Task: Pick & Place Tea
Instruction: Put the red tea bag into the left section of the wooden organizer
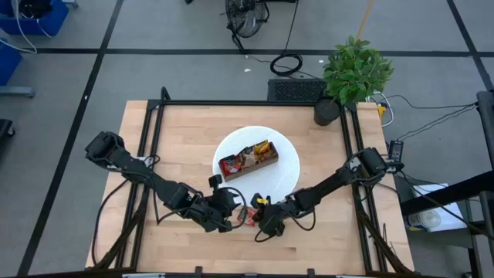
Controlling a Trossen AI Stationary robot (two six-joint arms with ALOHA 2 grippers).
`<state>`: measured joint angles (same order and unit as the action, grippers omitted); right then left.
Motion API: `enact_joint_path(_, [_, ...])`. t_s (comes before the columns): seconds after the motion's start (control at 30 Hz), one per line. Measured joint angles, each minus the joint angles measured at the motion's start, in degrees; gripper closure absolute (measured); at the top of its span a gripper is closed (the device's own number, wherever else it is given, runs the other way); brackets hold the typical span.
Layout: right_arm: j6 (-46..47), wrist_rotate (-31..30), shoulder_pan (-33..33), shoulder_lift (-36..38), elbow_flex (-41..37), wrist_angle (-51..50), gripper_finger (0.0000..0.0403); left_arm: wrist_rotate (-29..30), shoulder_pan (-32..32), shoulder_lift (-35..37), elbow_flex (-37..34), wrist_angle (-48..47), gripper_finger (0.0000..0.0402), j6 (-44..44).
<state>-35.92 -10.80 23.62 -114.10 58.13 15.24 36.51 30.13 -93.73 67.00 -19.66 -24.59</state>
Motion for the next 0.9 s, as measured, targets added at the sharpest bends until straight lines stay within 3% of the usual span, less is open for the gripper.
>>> enact_joint_path(0.17, [-2.5, -10.0, 1.9, 2.2, -0.2, -1.0, 0.0400, 0.0, -0.1, 0.0, 0.0, 0.0, 0.0275, -0.1])
enact_joint_path(0.37, [-12.6, -30.9, 5.9, 3.8, -0.2, 0.1, 0.0401, -0.1, -0.1, 0.0, 0.0, 0.1, 0.0275, -0.4])
enact_joint_path(0.43, [-14.7, -35.3, 6.9, 3.8, -0.2, 0.3, 0.0401, -0.1, -0.1, 0.0, 0.0, 0.1, 0.0275, -1.0])
enact_joint_path(0.7, [-11.5, -31.4, 10.2, 3.8, -0.2, 1.8, 0.0402, -0.2, -0.2, 0.0, 0.0, 0.2, 0.0275, -1.2])
enact_joint_path(0.9, [-15.4, -43.4, 9.3, 3.8, -0.1, 7.5, 0.0402, 0.0, -1.5, 0.0, 0.0, 0.2, 0.0275, -4.1])
